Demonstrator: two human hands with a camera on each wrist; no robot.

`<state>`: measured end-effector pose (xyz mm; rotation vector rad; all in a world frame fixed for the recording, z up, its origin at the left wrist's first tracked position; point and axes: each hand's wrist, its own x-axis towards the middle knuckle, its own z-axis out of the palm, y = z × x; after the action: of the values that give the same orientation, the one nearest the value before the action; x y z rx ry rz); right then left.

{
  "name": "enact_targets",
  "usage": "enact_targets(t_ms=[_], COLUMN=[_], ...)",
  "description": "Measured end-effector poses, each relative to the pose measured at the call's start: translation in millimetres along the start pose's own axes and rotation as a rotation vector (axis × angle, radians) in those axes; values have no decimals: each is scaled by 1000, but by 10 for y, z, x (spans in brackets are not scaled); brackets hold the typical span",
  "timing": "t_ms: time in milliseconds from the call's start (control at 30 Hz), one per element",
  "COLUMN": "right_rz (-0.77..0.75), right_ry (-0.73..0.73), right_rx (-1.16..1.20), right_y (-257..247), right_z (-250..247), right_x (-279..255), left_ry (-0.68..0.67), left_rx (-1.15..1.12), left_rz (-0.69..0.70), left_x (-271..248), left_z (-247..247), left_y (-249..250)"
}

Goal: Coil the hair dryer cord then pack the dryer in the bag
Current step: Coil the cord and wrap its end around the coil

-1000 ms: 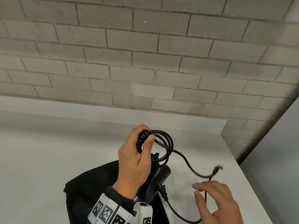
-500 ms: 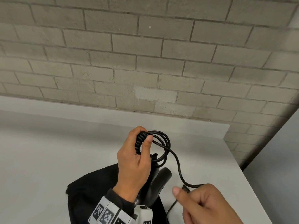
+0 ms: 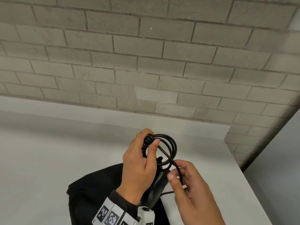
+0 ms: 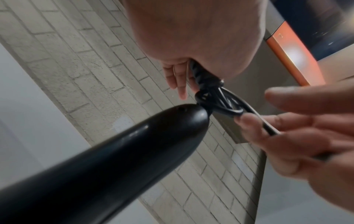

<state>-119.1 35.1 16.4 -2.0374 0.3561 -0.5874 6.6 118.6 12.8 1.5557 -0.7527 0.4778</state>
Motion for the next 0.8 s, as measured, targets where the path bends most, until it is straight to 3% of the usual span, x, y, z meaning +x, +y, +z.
enact_targets(t_ms=[100, 267, 367, 533, 800], right_rz=[-82, -184, -428, -640, -704], right_ry=[100, 337, 296, 236, 81], right_rx=[-66, 118, -66, -266, -137], right_y=[66, 84, -18, -209, -343], right_z=[-75, -190, -324, -533, -572], right_x=[7, 43, 96, 298, 728], left_ry=[3, -20, -45, -101, -126], left_rx=[-1, -3, -8, -9, -96], left_rz=[2, 27, 46, 77, 134], left_x=[-7, -16, -9, -10, -30], left_z=[-5, 4, 1, -10, -24], left_y=[-23, -15, -3, 24, 62])
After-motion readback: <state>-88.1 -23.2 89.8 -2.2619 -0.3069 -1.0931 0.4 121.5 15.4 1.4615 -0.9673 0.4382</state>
